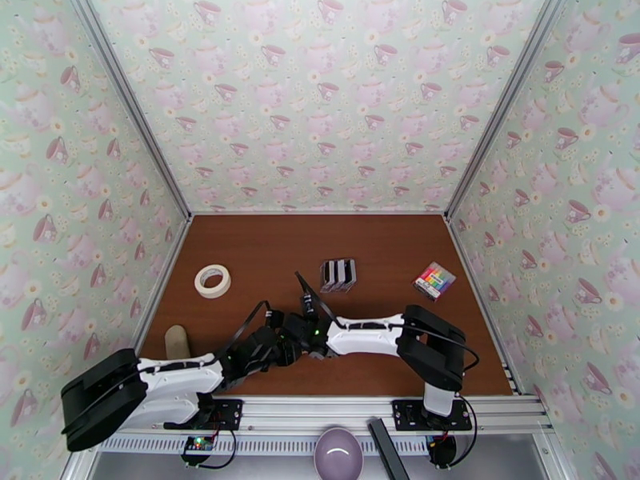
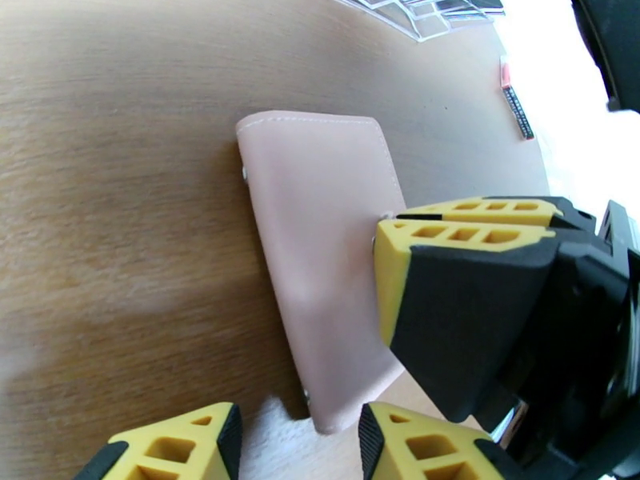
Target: Put the credit cards into the card holder
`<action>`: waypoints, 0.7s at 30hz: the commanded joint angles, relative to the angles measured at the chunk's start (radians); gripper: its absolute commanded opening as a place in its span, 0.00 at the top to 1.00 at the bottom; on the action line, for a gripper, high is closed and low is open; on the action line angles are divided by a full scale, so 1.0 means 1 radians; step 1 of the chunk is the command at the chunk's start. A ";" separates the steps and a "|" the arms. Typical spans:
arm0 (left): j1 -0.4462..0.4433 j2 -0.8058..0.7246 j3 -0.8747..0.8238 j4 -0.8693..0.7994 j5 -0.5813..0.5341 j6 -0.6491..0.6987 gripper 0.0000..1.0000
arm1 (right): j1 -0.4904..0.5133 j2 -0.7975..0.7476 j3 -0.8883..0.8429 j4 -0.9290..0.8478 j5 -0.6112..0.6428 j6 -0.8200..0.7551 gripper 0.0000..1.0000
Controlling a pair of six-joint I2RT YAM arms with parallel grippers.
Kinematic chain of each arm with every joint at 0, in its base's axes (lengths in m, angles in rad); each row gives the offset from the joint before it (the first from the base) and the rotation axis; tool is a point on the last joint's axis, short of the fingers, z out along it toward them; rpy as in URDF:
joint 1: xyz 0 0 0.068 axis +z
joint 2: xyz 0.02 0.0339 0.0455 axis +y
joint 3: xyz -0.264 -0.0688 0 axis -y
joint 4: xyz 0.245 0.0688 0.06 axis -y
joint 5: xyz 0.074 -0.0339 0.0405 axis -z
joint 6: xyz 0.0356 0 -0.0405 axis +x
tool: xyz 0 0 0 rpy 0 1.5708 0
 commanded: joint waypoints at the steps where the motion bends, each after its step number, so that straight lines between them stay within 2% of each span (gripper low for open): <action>1: -0.004 0.034 0.031 0.034 0.003 -0.001 0.55 | -0.004 -0.036 -0.037 0.014 -0.033 -0.001 0.87; 5: -0.005 0.056 0.051 0.027 -0.008 0.000 0.55 | -0.012 -0.115 -0.069 0.033 -0.035 0.001 0.86; 11: -0.005 0.088 0.121 -0.097 -0.072 0.009 0.59 | -0.068 -0.226 -0.173 0.128 -0.102 0.011 0.85; 15: -0.004 0.147 0.181 -0.151 -0.084 0.026 0.62 | -0.122 -0.282 -0.262 0.207 -0.170 0.024 0.83; 21: -0.005 0.258 0.256 -0.216 -0.084 0.023 0.66 | -0.164 -0.335 -0.334 0.226 -0.203 0.024 0.79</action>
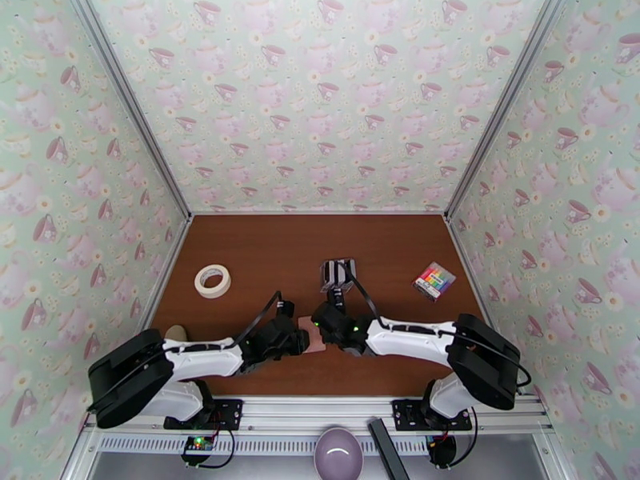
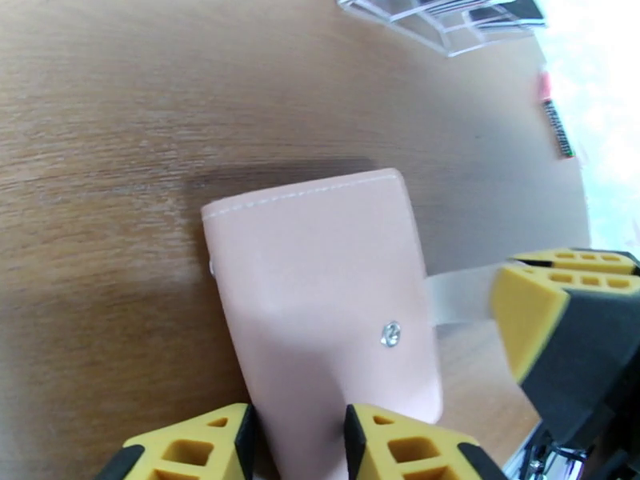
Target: Put the credit cards into the card holder
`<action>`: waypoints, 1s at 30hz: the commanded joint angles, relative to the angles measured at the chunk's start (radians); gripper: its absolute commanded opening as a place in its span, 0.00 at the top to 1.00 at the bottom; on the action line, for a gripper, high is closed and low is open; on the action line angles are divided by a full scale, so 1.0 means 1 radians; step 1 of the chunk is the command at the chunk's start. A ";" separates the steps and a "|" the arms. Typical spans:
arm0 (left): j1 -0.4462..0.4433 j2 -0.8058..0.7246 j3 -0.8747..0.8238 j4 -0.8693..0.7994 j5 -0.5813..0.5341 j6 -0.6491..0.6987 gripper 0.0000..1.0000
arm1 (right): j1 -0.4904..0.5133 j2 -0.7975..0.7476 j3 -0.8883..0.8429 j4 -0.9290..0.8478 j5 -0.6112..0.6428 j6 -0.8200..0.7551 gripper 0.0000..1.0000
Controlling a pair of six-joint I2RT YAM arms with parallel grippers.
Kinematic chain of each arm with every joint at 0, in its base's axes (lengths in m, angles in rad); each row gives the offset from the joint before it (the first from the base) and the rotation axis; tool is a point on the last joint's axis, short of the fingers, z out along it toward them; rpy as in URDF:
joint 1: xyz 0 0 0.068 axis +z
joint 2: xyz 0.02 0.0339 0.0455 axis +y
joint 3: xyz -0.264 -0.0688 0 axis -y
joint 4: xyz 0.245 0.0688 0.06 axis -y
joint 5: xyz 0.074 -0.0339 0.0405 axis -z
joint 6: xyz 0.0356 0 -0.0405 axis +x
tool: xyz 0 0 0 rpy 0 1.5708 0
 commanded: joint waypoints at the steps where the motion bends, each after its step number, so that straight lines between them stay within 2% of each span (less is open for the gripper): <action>1: -0.003 0.069 0.043 -0.074 -0.018 0.011 0.67 | -0.016 -0.031 -0.033 0.041 -0.045 0.013 0.78; 4: -0.003 0.122 0.061 -0.081 -0.007 0.002 0.72 | -0.026 -0.028 -0.049 0.037 -0.040 0.013 0.74; 8: -0.005 0.139 0.051 -0.068 -0.008 -0.017 0.75 | -0.035 -0.025 -0.056 0.000 -0.008 0.017 0.69; 15: -0.005 0.110 0.051 -0.113 -0.039 -0.024 0.75 | -0.052 -0.037 -0.051 -0.114 0.070 0.002 0.68; 30: -0.006 0.156 0.059 -0.087 -0.022 -0.053 0.75 | -0.052 0.097 -0.024 -0.130 0.046 -0.032 0.68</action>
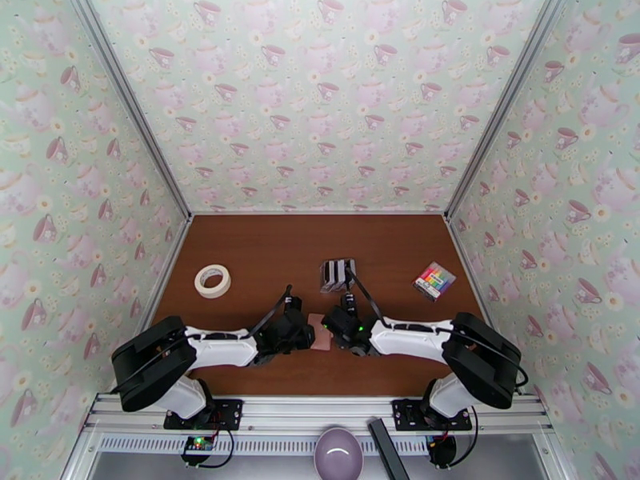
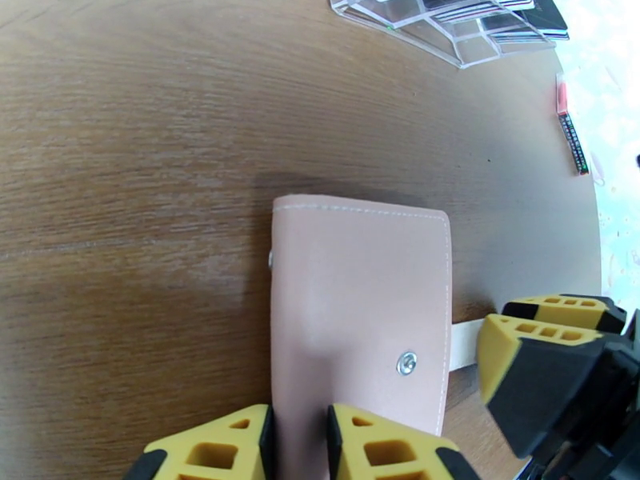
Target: Put the credit cards into the card holder
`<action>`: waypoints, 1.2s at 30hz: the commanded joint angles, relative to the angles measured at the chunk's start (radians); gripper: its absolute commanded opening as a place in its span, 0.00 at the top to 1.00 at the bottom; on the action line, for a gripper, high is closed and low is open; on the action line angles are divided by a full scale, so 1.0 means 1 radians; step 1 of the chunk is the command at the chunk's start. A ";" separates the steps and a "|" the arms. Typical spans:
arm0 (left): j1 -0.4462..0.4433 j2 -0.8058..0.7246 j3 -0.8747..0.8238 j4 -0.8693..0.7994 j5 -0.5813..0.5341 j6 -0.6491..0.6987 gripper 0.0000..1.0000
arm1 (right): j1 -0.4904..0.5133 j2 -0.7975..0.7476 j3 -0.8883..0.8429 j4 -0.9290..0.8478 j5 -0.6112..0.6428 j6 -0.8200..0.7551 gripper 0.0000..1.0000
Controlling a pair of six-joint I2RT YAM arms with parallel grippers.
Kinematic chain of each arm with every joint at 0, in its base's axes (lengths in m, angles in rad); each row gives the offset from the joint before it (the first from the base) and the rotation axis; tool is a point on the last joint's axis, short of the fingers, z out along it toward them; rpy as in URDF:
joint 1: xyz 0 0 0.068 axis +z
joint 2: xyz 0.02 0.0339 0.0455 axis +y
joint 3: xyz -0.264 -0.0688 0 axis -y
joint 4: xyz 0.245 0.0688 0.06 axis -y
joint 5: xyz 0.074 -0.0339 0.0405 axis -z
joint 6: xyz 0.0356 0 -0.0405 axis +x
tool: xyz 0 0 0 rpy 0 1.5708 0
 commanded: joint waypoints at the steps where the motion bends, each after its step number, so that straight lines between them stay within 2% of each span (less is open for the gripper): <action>1: -0.006 0.052 -0.025 -0.092 -0.003 -0.024 0.75 | -0.004 0.065 0.016 -0.044 0.007 -0.030 0.67; 5: -0.004 0.049 -0.032 -0.091 -0.014 -0.037 0.75 | -0.004 0.127 0.039 -0.065 0.012 -0.054 0.67; 8: -0.003 0.050 -0.025 -0.114 -0.035 -0.053 0.75 | -0.004 0.102 0.054 -0.071 0.027 -0.072 0.66; 13: 0.033 0.057 -0.026 -0.103 -0.039 -0.068 0.75 | -0.005 -0.011 0.138 -0.119 0.067 -0.150 0.53; 15: 0.049 0.064 -0.020 -0.099 -0.030 -0.068 0.75 | -0.008 -0.039 0.183 -0.134 0.061 -0.177 0.43; 19: 0.053 0.078 0.013 -0.108 -0.028 -0.066 0.75 | -0.011 -0.074 0.261 -0.154 0.023 -0.202 0.40; 23: 0.056 0.083 0.038 -0.117 -0.052 -0.080 0.75 | -0.012 -0.099 0.308 -0.135 -0.072 -0.196 0.39; 28: 0.079 0.080 0.056 -0.142 -0.080 -0.093 0.75 | -0.023 -0.076 0.276 -0.031 -0.237 -0.148 0.42; 36: 0.117 0.064 0.049 -0.159 -0.088 -0.065 0.75 | -0.044 0.031 0.216 0.081 -0.338 -0.096 0.60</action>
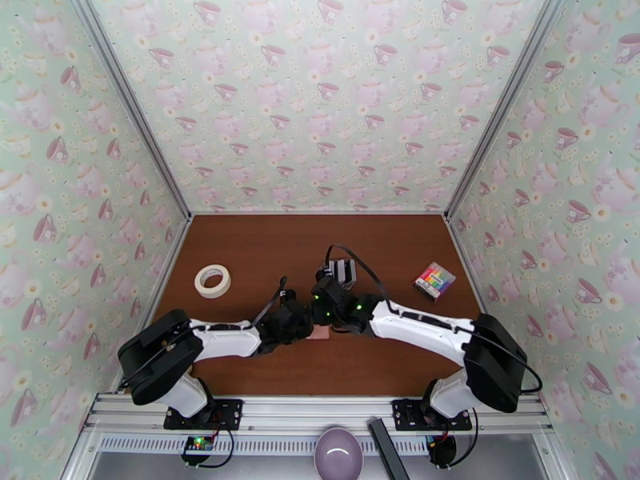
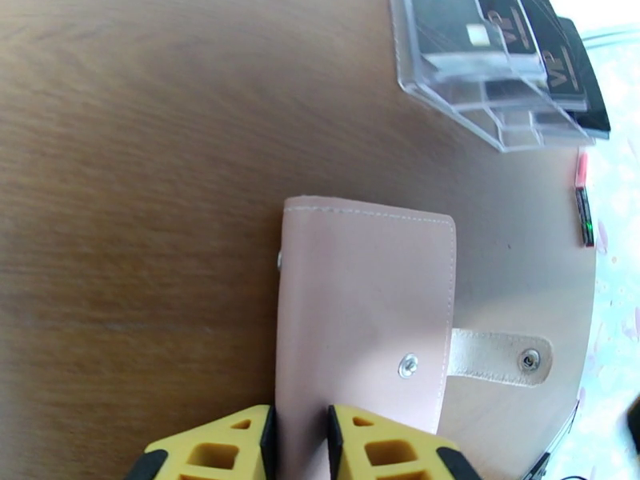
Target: Put the credit cards into the card holder
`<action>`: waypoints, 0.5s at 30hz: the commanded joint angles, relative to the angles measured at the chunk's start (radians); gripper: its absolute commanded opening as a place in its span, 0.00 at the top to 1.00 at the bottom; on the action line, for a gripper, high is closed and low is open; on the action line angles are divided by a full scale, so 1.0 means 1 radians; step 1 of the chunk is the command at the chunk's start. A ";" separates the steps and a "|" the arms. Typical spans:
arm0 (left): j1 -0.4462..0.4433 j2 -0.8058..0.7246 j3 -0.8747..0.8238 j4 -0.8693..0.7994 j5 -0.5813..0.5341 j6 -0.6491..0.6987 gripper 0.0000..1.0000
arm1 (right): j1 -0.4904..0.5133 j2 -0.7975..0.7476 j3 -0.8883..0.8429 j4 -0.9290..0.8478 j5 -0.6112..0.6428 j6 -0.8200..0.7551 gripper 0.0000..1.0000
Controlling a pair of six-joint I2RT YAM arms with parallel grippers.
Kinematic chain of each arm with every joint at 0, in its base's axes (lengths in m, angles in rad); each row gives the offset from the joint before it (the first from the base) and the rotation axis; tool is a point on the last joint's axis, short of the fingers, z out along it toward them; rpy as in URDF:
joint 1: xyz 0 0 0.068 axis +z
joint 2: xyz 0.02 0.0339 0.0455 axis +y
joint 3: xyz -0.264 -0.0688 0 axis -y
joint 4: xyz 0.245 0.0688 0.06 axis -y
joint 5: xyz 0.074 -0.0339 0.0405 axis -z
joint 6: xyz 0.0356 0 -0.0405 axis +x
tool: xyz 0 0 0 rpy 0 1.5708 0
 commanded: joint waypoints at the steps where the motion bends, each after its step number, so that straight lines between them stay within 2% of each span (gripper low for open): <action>1: 0.031 0.016 -0.013 -0.125 -0.071 0.027 0.75 | -0.026 0.055 -0.031 0.065 -0.080 0.036 0.62; 15: 0.084 -0.030 0.008 -0.204 -0.039 0.162 0.75 | -0.103 0.106 -0.065 0.115 -0.091 0.036 0.64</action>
